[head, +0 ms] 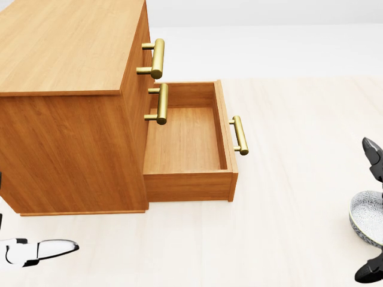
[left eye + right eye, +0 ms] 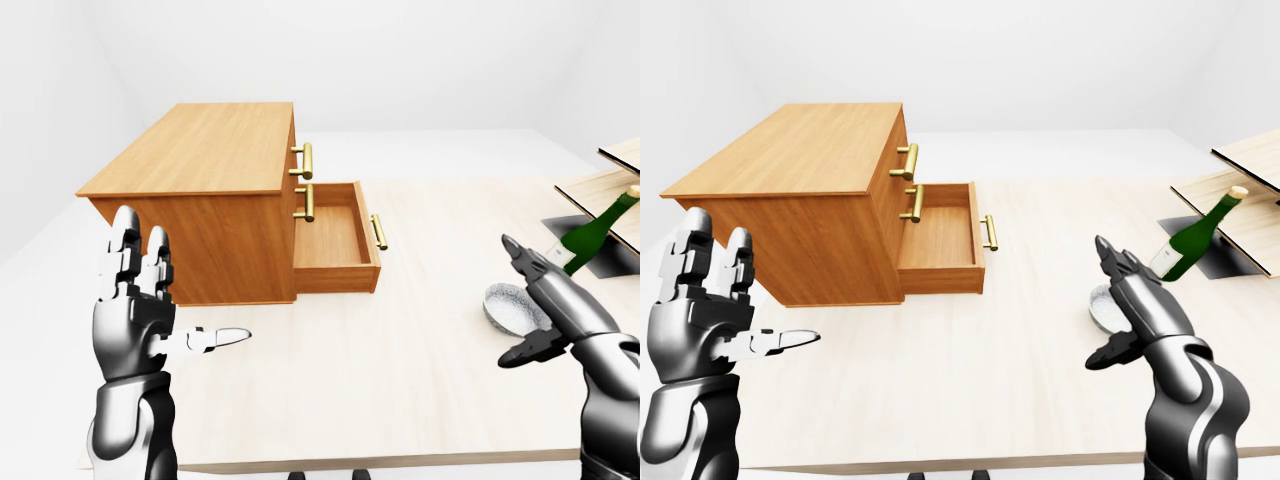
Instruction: Put the bowl on top of the cabinet.
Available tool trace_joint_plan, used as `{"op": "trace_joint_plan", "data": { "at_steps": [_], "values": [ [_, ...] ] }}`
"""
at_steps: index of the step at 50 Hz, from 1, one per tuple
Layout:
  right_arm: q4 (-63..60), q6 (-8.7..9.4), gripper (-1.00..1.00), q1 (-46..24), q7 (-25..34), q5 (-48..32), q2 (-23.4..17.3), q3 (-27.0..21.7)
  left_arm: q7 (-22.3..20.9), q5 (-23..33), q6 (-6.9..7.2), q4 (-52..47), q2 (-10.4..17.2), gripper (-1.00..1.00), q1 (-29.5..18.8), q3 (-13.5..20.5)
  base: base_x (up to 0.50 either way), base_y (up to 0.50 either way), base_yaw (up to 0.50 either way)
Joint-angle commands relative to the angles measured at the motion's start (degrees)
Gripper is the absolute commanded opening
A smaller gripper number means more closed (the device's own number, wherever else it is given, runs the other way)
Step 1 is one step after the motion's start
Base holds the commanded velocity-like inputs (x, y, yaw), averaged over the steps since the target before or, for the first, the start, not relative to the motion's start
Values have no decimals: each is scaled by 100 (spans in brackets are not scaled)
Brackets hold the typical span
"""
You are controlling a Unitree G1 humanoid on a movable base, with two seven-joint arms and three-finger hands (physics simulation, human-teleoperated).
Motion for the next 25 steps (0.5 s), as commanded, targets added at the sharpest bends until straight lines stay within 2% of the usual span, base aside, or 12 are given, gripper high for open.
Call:
{"op": "trace_joint_plan", "data": {
  "at_steps": [1, 14, 25],
  "values": [
    [280, 0, 100, 33, 0, -239, -116, -55, 11, -20, 0, 14, 15, 100, -21, 30, 0, 0, 0],
    [725, 0, 100, -31, 0, -269, -219, -54, 5, -7, 0, -8, 2, 100, 5, 27, 0, 0, 0],
    [1651, 0, 100, -233, 0, -115, -454, 50, -4, 5, 0, 28, 2, 100, -4, 38, 0, 0, 0]
  ]
}}
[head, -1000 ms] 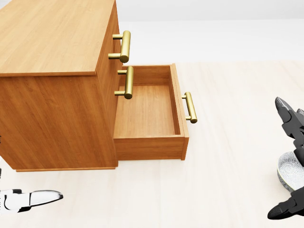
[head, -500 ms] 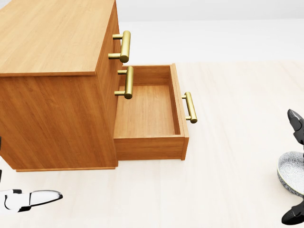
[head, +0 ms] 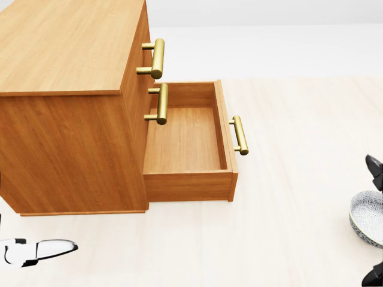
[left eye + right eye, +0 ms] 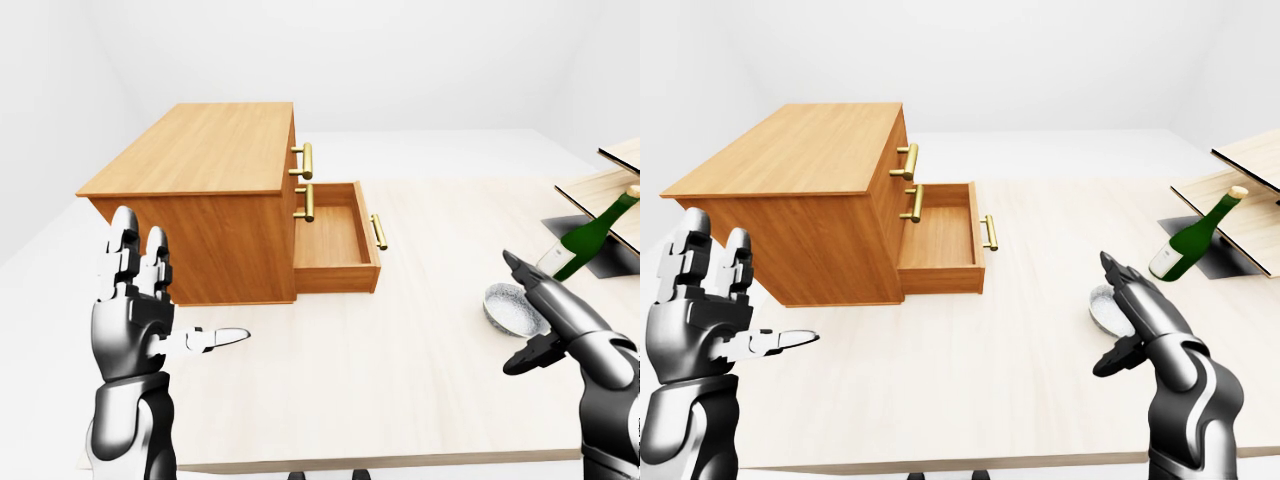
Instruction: Put the bowl on top of the cabinet.
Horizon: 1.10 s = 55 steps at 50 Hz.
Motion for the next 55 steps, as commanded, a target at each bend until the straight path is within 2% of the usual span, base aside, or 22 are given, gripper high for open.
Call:
{"op": "trace_joint_plan", "data": {
  "at_steps": [1, 17, 43, 55],
  "values": [
    [784, 0, 100, -131, 0, 101, -210, 88, -2, 10, 0, 54, 3, 100, -19, 12, 0, 0, 0],
    [1185, 0, 100, -396, 0, 81, -425, 334, 6, -37, 0, 33, 25, 100, -44, 82, 0, 0, 0],
    [1818, 0, 100, -407, 0, 290, -626, 250, 44, -31, 0, 51, 28, 100, -54, 77, 0, 0, 0],
    [2430, 0, 100, -607, 0, 344, -751, 484, 27, -43, 0, 40, 41, 100, -49, 97, 0, 0, 0]
  ]
}}
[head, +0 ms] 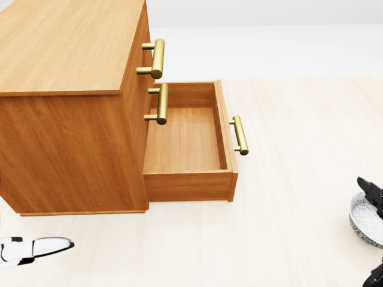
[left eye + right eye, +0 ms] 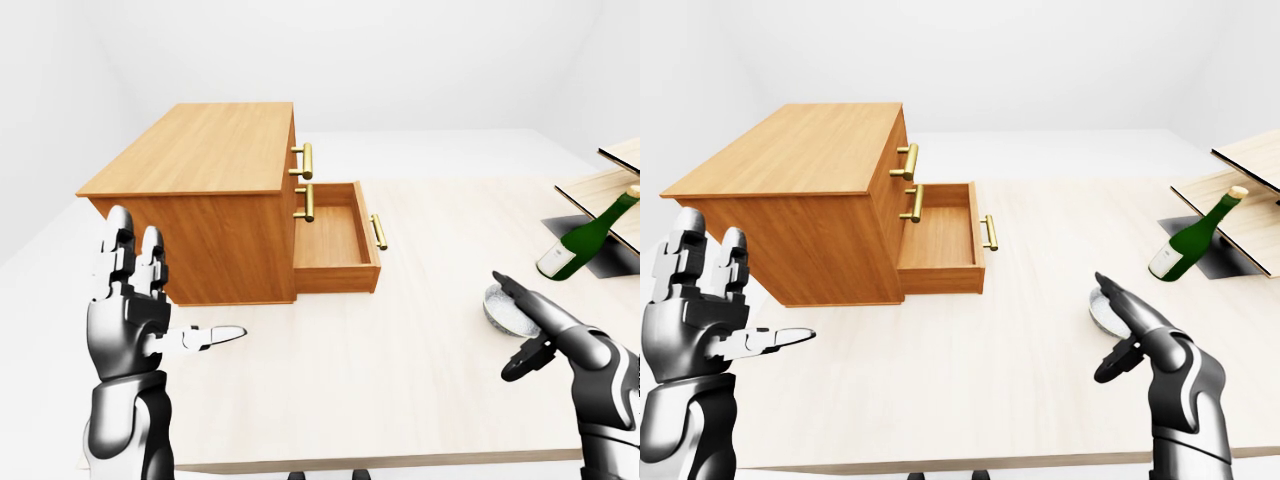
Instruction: Put the bowl on top of the cabinet.
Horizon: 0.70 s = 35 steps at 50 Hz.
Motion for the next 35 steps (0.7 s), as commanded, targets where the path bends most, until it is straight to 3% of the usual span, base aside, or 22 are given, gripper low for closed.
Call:
{"op": "trace_joint_plan", "data": {
  "at_steps": [1, 19, 35],
  "values": [
    [444, 0, 100, -119, 0, 20, -122, 141, -8, -12, 0, -40, 9, 100, 4, 24, 0, 0, 0],
    [1169, 0, 100, -223, 0, 106, -281, 251, -14, -42, 0, -29, 12, 100, -15, 84, 0, 0, 0],
    [919, 0, 100, -232, 0, -101, -552, 36, -7, 12, 0, -2, -9, 100, 13, 22, 0, 0, 0]
  ]
}}
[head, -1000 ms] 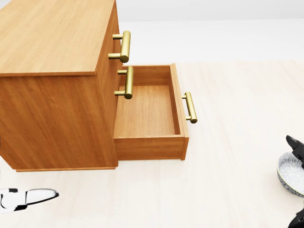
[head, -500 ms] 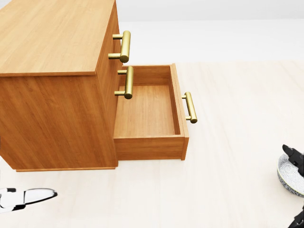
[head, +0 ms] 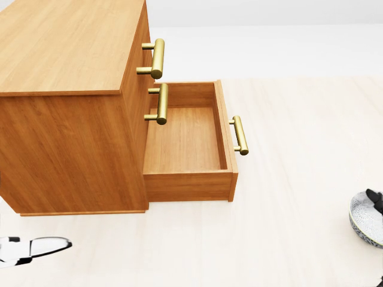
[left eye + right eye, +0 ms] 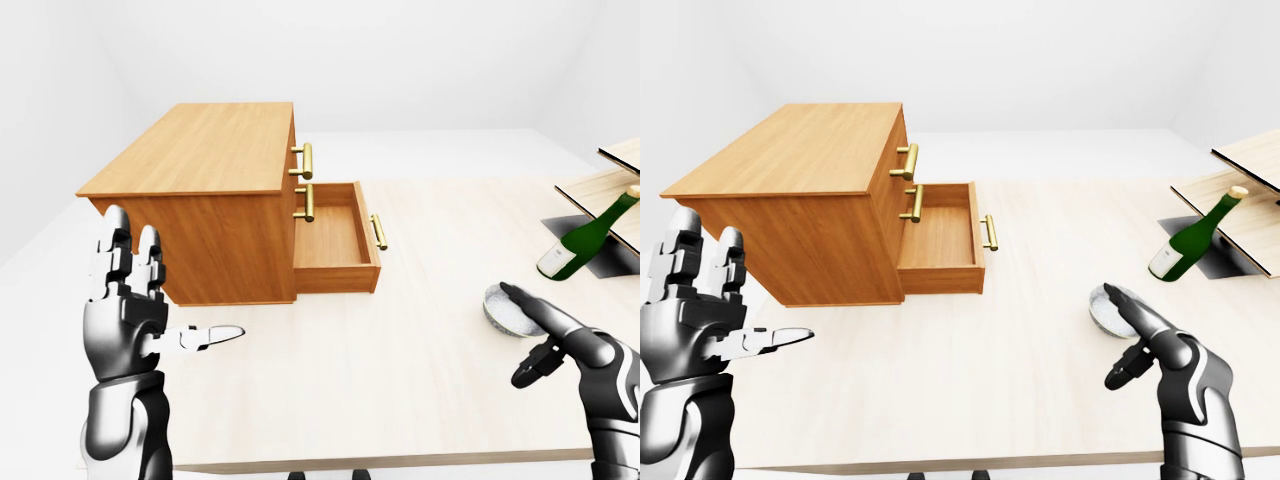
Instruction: Put the bowl on top of the cabinet.
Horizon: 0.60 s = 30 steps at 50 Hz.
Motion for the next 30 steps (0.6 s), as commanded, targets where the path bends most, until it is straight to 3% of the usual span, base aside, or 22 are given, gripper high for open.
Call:
{"op": "trace_joint_plan", "data": {
  "at_steps": [1, 30],
  "values": [
    [3, 0, 100, -85, 0, -148, -179, -58, 3, 30, 0, 7, -11, 100, 18, -33, 0, 0, 0],
    [229, 0, 100, -257, 0, -819, -184, 238, 10, -3, 0, -21, -5, 100, 3, -3, 0, 0, 0]
  ]
}}
